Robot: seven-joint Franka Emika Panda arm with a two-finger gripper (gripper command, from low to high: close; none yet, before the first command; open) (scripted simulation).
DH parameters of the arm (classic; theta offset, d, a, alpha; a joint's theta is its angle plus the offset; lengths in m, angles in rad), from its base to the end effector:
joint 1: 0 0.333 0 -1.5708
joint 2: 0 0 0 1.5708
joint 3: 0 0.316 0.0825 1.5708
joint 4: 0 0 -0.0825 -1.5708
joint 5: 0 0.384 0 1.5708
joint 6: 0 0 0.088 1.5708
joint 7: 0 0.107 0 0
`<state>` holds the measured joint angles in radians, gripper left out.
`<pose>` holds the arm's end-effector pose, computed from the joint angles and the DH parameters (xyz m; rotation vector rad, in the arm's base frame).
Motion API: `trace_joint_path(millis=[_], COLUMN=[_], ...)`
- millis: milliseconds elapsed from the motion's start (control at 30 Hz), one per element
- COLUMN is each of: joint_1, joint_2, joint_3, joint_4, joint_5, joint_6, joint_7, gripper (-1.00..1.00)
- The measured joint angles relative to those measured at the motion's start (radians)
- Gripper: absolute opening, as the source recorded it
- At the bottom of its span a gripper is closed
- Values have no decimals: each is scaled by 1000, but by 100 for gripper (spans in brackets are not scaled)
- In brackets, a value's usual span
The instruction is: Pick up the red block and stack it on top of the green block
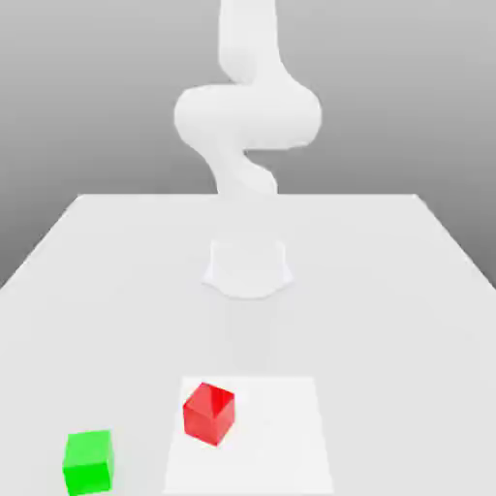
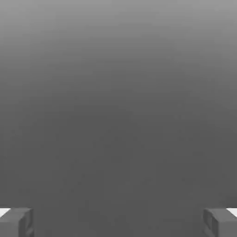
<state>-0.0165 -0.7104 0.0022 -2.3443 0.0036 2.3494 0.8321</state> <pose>0.3815 -0.0051 0.6614 -2.4665 1.1133 -0.9272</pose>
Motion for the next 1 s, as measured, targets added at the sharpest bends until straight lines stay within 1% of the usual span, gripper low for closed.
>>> trace_joint_path(millis=[400, 667, 867, 900, 1000], joint_1=[-73, -106, -107, -108, -108], joint_2=[443, 733, 951, 976, 976], joint_3=[9, -5, -4, -4, -4], joint_4=[-217, -357, -345, -341, -341], joint_5=[5, -3, -2, -2, -2], joint_6=[244, 404, 580, 602, 603], joint_7=[168, 284, 295, 295, 296], gripper=[0, 0, 0, -100, -100])
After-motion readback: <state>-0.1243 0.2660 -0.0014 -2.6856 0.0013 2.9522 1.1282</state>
